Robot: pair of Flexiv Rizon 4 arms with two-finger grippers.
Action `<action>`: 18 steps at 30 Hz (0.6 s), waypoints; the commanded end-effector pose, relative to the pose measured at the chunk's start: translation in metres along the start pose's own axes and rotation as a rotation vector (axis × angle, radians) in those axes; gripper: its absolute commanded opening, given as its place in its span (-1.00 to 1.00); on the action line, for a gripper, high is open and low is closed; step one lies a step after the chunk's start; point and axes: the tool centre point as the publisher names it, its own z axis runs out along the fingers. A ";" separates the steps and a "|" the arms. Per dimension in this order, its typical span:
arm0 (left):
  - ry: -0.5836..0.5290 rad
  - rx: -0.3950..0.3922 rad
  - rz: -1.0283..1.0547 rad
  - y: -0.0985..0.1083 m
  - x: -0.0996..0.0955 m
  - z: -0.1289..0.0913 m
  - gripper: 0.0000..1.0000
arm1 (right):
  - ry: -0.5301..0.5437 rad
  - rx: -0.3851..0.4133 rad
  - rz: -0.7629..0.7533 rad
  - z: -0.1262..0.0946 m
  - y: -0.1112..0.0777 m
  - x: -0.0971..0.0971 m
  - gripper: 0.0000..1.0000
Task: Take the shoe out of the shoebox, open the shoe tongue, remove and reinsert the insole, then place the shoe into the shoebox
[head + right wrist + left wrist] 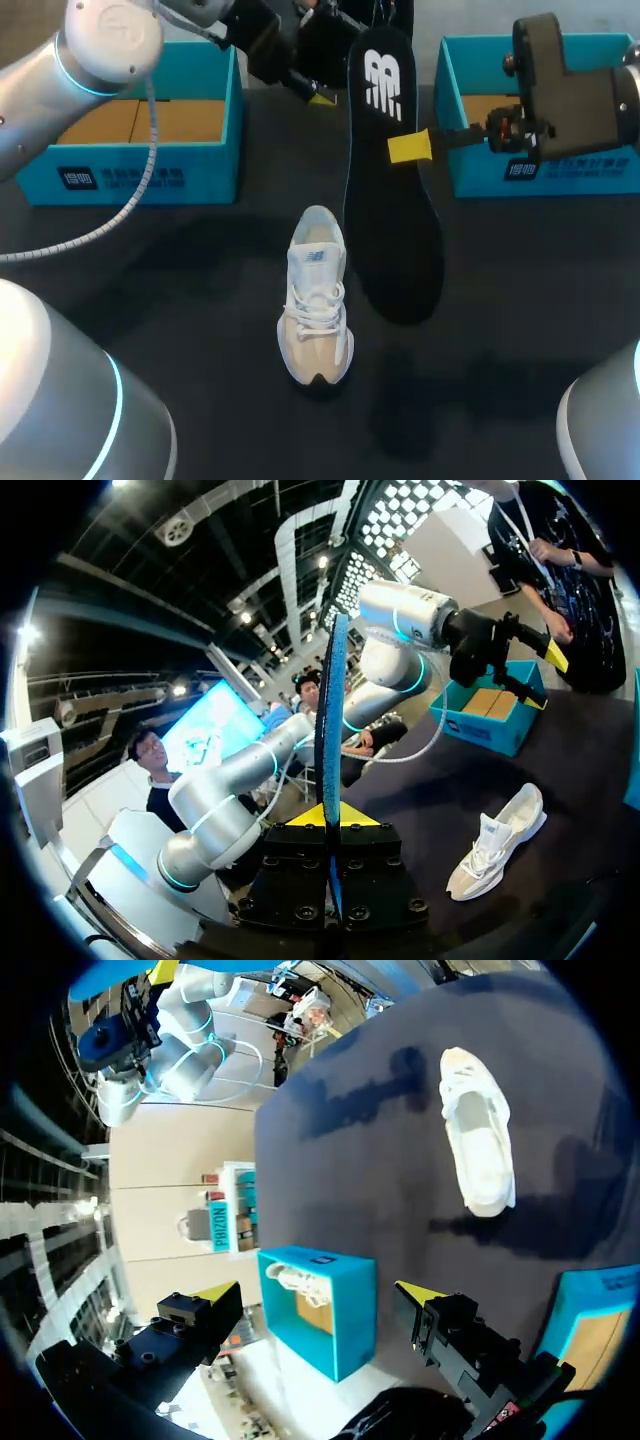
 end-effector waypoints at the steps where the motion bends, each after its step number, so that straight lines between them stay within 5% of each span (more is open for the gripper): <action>1: -0.059 -0.003 0.006 0.003 0.002 -0.001 1.00 | 0.023 0.049 0.051 0.005 0.020 -0.020 -1.00; 18: -0.141 0.007 -0.013 0.006 -0.004 -0.011 1.00 | 0.011 0.017 0.220 -0.038 0.105 -0.111 -1.00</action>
